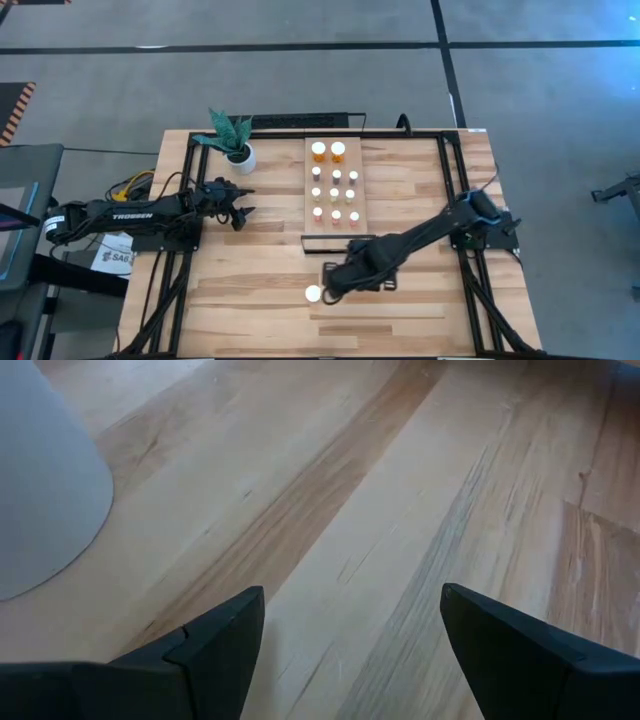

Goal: Pick and place medicine bottles onto shelf by color
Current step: Put the orange pill bottle on the shelf aligned with the other orange pill bottles

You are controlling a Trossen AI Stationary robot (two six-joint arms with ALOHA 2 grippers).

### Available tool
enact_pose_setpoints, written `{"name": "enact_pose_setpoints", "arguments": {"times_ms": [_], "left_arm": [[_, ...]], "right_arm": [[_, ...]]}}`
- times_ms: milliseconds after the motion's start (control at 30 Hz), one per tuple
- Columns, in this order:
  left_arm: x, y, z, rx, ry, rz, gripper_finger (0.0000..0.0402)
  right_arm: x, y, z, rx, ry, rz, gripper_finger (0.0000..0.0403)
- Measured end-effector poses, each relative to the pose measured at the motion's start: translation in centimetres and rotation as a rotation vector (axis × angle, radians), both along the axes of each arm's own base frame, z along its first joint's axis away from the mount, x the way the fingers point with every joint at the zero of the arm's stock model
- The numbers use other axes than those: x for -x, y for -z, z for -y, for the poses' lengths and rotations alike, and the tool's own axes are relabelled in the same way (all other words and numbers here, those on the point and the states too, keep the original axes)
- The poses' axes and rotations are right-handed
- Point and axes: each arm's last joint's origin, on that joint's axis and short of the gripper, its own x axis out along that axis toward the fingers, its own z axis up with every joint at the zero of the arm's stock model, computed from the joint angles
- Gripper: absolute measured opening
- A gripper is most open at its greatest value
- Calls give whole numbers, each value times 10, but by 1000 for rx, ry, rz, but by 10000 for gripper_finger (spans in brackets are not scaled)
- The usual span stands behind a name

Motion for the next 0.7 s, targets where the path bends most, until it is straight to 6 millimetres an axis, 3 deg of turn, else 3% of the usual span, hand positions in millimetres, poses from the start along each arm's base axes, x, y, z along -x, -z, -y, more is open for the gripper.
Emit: {"name": "enact_pose_setpoints", "arguments": {"times_ms": [400, 700], "left_arm": [[0, 0, 0, 0, 0, 0, 291], [0, 0, 0, 0, 0, 0, 291]], "right_arm": [[-63, 32, 15, -55, -269, -17, 240], [-80, 46, 16, -73, -376, -3, 240]]}}
